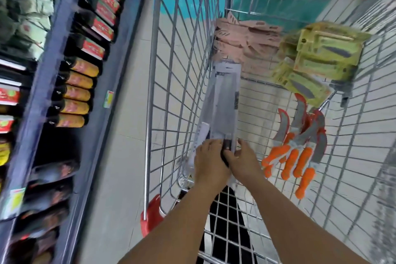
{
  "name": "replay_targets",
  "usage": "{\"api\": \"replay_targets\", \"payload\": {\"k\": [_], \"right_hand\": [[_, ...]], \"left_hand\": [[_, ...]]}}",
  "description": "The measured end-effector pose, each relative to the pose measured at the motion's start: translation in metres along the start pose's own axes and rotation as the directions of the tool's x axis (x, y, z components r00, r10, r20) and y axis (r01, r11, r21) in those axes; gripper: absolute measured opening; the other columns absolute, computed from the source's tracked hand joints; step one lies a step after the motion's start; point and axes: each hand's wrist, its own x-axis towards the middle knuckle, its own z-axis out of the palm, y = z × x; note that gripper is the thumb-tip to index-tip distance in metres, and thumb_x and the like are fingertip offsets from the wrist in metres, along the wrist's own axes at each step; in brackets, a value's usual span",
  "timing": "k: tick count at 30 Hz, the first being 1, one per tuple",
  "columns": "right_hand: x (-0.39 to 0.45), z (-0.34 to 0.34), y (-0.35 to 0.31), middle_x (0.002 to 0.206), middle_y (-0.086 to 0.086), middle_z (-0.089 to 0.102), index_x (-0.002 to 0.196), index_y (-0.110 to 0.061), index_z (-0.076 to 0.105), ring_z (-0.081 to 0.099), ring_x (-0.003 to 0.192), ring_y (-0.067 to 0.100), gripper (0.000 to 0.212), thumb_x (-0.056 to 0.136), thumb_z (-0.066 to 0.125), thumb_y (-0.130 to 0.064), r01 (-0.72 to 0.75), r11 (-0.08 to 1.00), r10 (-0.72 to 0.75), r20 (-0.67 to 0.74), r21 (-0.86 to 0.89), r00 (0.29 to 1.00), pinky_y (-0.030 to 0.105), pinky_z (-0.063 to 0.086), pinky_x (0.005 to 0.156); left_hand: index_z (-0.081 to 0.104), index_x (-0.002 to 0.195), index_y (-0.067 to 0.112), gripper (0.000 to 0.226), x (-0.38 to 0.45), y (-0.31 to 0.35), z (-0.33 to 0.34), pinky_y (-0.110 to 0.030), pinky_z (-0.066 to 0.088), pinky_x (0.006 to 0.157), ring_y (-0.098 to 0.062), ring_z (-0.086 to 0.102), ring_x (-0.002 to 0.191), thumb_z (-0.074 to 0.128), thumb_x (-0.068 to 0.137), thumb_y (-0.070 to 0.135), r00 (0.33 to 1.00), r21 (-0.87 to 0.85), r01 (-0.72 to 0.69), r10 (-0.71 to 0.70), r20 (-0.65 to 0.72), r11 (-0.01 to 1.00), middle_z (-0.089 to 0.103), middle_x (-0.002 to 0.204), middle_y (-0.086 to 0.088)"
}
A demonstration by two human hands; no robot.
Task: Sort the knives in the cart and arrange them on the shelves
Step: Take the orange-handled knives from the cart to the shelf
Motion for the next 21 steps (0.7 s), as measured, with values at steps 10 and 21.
{"api": "replay_targets", "payload": {"k": [10,21], "right_hand": [[0.018,0.009,-0.003,0.107,0.014,0.057,0.115,-0.013,0.051,0.059,0.096,0.032,0.047,0.074,0.071,-0.022,-0.054,0.997,0.051,-0.060,-0.052,0.997,0.044,0.051,0.085],[0.022,-0.011,0.017,0.075,0.000,0.047,0.105,-0.011,0.037,0.048,0.062,0.013,0.029,0.084,0.058,-0.014,-0.142,0.989,0.132,-0.193,-0.038,0.972,0.027,0.030,0.047]], "left_hand": [[0.037,0.138,0.015,0.055,0.022,-0.011,-0.003,-0.038,0.044,0.093,-0.028,0.039,0.117,0.052,0.086,0.011,0.965,-0.031,0.249,-0.246,0.093,0.968,0.038,0.130,-0.013],[0.025,0.143,0.013,0.063,0.019,0.001,0.011,-0.031,0.038,0.091,-0.026,0.039,0.119,0.054,0.088,0.009,0.982,-0.027,0.181,-0.179,0.061,0.983,0.026,0.136,-0.010]]}}
